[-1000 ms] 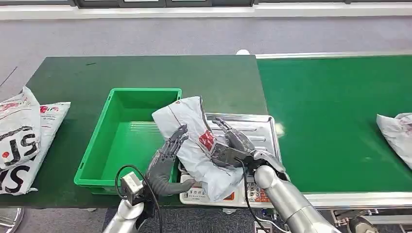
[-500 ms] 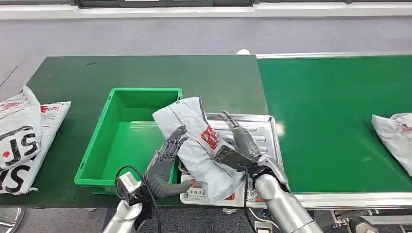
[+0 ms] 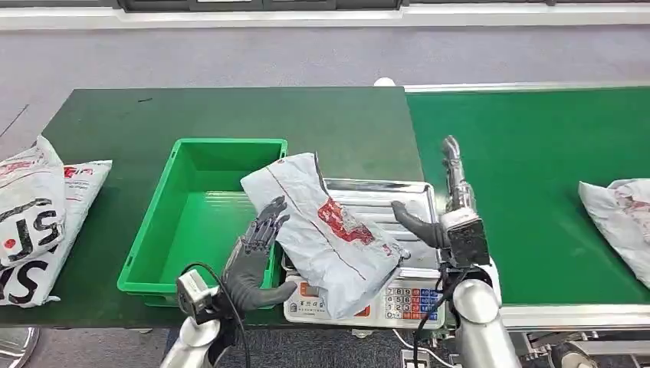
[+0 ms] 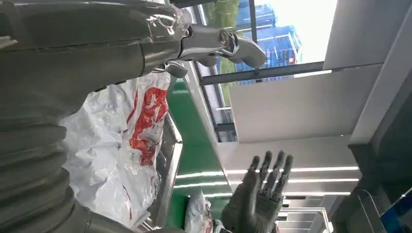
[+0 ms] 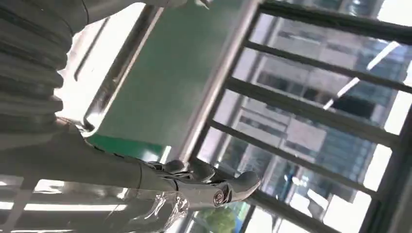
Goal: Moved the parcel from conveyor to table for the left to box.
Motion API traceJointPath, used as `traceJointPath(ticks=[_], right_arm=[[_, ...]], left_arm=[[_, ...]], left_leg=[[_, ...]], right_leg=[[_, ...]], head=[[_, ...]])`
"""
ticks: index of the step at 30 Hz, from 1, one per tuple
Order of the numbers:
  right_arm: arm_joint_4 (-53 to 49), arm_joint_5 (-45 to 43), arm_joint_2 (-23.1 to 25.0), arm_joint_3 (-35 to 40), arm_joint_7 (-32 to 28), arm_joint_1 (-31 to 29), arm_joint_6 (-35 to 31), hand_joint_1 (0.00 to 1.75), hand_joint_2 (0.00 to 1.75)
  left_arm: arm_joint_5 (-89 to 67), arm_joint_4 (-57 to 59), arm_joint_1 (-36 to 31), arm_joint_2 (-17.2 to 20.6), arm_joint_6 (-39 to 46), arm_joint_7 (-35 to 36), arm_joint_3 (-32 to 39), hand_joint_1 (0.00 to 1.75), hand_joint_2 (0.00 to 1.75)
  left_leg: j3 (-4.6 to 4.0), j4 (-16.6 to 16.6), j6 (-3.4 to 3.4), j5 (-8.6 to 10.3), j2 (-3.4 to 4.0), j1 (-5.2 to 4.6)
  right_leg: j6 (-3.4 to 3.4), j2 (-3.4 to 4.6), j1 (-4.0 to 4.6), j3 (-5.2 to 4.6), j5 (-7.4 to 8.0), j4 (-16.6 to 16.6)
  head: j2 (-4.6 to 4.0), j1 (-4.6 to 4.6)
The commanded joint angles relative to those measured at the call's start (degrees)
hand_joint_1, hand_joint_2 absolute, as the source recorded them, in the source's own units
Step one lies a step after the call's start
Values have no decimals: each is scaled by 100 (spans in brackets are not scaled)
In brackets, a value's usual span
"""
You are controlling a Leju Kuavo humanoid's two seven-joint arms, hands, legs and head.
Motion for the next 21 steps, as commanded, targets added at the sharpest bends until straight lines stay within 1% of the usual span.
traceJointPath(ticks=[1, 2, 3, 4, 5, 7, 8, 10, 11, 15, 16, 17, 19, 21], right_arm=[[-542, -795, 424, -937, -440, 173, -319, 0, 175], [-768, -1071, 501, -1096, -591, 261, -462, 0, 175], [-923, -1218, 501, -1140, -673, 326, -509, 0, 175], [-1376, -1620, 578, -1178, -831, 430, -716, 0, 175], [-1606, -1722, 559, -1078, -831, 521, -763, 0, 175], [-1649, -1481, 566, -888, -831, 508, -697, 0, 175], [-1577, -1340, 558, -724, -815, 454, -599, 0, 175], [-1429, -1249, 621, -609, -801, 379, -616, 0, 175], [-1386, -1230, 629, -575, -812, 367, -627, 0, 175], [-1370, -1230, 609, -592, -831, 369, -638, 0, 175], [-1342, -1346, 610, -574, -831, 339, -506, 0, 175], [-1310, -1341, 655, -562, -828, 273, -497, 0, 175], [-1247, -1393, 699, -528, -815, 162, -481, 0, 175], [-1206, -1408, 719, -507, -731, 138, -538, 0, 175]], left_arm=[[-80, 238, -190, -46, 42, -176, 245, 0, 175], [-251, 238, -239, -50, 233, -200, 226, 0, 175], [-257, 286, -310, -69, 250, -204, 221, 0, 175], [-356, 559, -567, -103, 547, -82, 241, 0, 175], [-372, 956, -926, -125, 674, -67, 231, 0, 175], [-360, 1470, -1402, -209, 809, -44, 293, 0, 175], [-521, 1706, -1663, -257, 1014, 32, 252, 0, 175], [-795, 2016, -2000, -353, 1361, 239, 144, 0, 175], [-797, 2068, -2060, -386, 1383, 266, 127, 0, 175], [-797, 2086, -2026, -386, 1394, 266, 116, 0, 175], [-898, 2183, -2116, -404, 1506, 409, 60, 0, 175], [-1051, 2423, -2335, -503, 1688, 656, 15, 0, 175], [-814, 3211, -2817, -804, 1866, 1164, 247, 0, 175], [-837, 3740, -3127, -1018, 2175, 1309, 216, 0, 175]], left_leg=[[7, -12, 2, 4, 0, 1], [11, -14, 2, 4, -2, 3], [1, -4, 1, 3, -7, 0], [-1, -3, 1, 3, -13, 3], [0, -6, 1, 4, -18, 2], [-9, -3, 1, 10, -40, 1], [-15, 4, 2, 9, -33, 1], [-15, 1, 3, 13, -32, 4], [-11, 1, 1, 8, -10, 2], [-3, -6, 5, 14, -6, 0], [6, -20, 5, 22, 1, 2], [4, -14, 2, 19, 2, 4], [0, -8, 3, 17, -5, 6], [-14, 5, 3, 20, -23, 5]], right_leg=[[-4, -6, 2, 9, 3, -13], [-5, -9, 5, 14, 3, -17], [-3, -11, 0, 4, -1, -4], [-3, -18, 2, 6, -2, -6], [-4, -23, 2, 7, -3, -7], [-5, -46, 0, 4, -4, -2], [-3, -35, -2, -5, -1, 3], [-5, -35, 2, -1, 5, -3], [-4, -13, -1, -7, 6, 0], [-2, -10, -2, 0, 10, -7], [-5, -6, 0, 8, 19, -23], [-4, -5, 2, 9, 15, -19], [-4, -11, 4, 6, 13, -14], [-2, -27, 3, -3, 10, -3]], head=[[0, 2], [0, 0], [0, 2], [0, 0], [0, 0], [0, 2], [0, 0], [0, 2], [0, 0], [0, 2], [0, 2], [0, 0], [0, 2], [0, 2]])
